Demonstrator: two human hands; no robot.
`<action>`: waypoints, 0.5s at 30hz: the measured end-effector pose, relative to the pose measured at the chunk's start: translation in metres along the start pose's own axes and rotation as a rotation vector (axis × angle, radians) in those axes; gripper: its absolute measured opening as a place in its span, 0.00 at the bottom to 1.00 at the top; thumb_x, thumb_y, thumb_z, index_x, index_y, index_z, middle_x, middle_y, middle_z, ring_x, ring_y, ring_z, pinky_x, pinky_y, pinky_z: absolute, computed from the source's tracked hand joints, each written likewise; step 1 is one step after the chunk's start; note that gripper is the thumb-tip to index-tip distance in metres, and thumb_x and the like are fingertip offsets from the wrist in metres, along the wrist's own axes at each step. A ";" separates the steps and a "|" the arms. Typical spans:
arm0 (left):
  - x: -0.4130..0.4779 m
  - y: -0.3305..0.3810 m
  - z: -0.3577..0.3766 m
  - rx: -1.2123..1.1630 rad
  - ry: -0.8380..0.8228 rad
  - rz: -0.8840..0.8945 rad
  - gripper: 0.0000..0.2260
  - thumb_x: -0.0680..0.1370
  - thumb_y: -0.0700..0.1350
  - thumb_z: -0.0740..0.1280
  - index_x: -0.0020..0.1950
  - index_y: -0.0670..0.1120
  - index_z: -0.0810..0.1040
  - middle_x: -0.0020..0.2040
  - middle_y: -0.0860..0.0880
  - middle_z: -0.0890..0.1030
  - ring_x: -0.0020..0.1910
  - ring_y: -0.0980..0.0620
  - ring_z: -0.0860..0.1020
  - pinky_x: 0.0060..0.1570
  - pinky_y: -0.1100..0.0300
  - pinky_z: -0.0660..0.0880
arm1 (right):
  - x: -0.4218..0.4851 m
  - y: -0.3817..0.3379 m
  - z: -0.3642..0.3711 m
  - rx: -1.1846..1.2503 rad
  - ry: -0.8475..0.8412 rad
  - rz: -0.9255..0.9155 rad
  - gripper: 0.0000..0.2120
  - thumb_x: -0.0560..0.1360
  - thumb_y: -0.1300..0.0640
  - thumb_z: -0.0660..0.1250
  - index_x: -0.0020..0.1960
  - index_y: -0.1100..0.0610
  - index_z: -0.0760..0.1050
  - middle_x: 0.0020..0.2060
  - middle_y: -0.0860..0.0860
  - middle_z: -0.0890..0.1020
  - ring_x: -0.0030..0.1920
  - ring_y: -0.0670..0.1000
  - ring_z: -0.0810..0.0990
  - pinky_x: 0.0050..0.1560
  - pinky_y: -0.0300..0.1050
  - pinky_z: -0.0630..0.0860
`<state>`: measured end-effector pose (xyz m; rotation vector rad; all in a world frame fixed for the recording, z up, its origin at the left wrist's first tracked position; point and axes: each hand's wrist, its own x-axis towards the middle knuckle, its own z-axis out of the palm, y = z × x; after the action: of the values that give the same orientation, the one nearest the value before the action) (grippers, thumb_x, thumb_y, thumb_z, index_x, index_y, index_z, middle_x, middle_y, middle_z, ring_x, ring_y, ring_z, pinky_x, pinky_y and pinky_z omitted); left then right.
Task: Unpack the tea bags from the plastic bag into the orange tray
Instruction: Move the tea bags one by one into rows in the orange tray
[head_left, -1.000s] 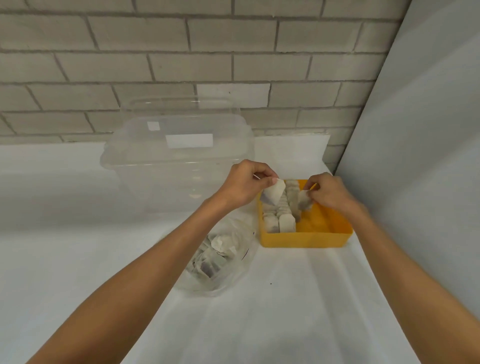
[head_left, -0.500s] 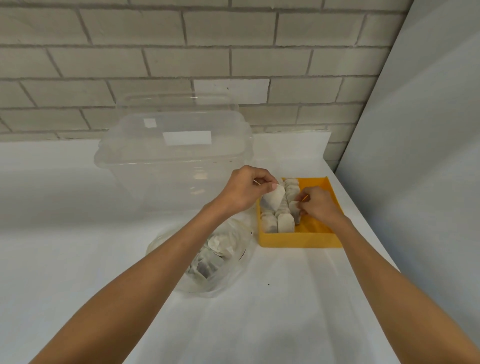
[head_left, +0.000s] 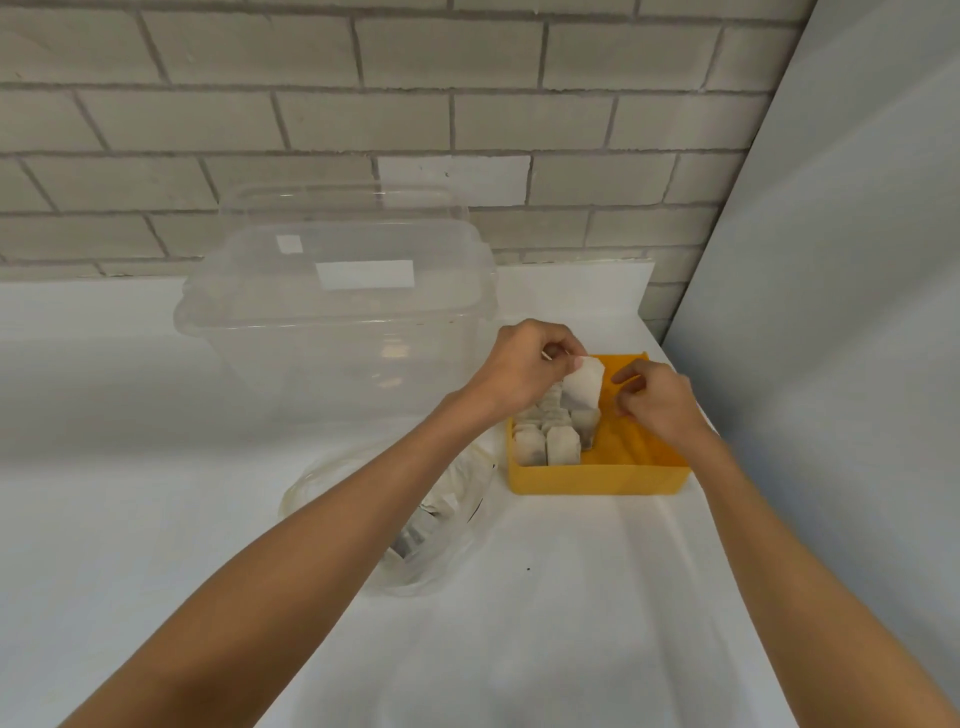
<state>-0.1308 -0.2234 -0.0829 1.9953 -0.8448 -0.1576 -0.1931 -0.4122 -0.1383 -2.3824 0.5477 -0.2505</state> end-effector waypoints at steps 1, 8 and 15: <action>0.004 0.002 0.004 0.005 -0.007 0.008 0.04 0.76 0.40 0.69 0.48 0.43 0.84 0.42 0.49 0.82 0.39 0.60 0.76 0.39 0.76 0.70 | 0.000 0.000 -0.004 0.006 0.023 0.009 0.12 0.71 0.69 0.65 0.51 0.58 0.77 0.36 0.56 0.83 0.40 0.54 0.81 0.51 0.52 0.79; 0.022 0.000 0.041 0.117 -0.105 -0.021 0.05 0.76 0.38 0.70 0.49 0.41 0.84 0.47 0.46 0.84 0.45 0.55 0.76 0.48 0.64 0.72 | -0.005 -0.001 -0.017 0.022 0.055 0.020 0.12 0.72 0.70 0.65 0.52 0.59 0.78 0.35 0.54 0.81 0.36 0.48 0.80 0.52 0.49 0.79; 0.026 -0.032 0.072 0.348 -0.215 -0.147 0.05 0.77 0.43 0.68 0.48 0.48 0.83 0.51 0.47 0.82 0.53 0.48 0.78 0.52 0.53 0.75 | -0.014 0.001 -0.009 0.025 0.015 0.032 0.11 0.73 0.68 0.63 0.51 0.57 0.78 0.35 0.55 0.82 0.35 0.47 0.78 0.44 0.42 0.77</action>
<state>-0.1256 -0.2808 -0.1433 2.4005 -0.9076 -0.3340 -0.2085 -0.4116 -0.1330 -2.3473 0.5862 -0.2592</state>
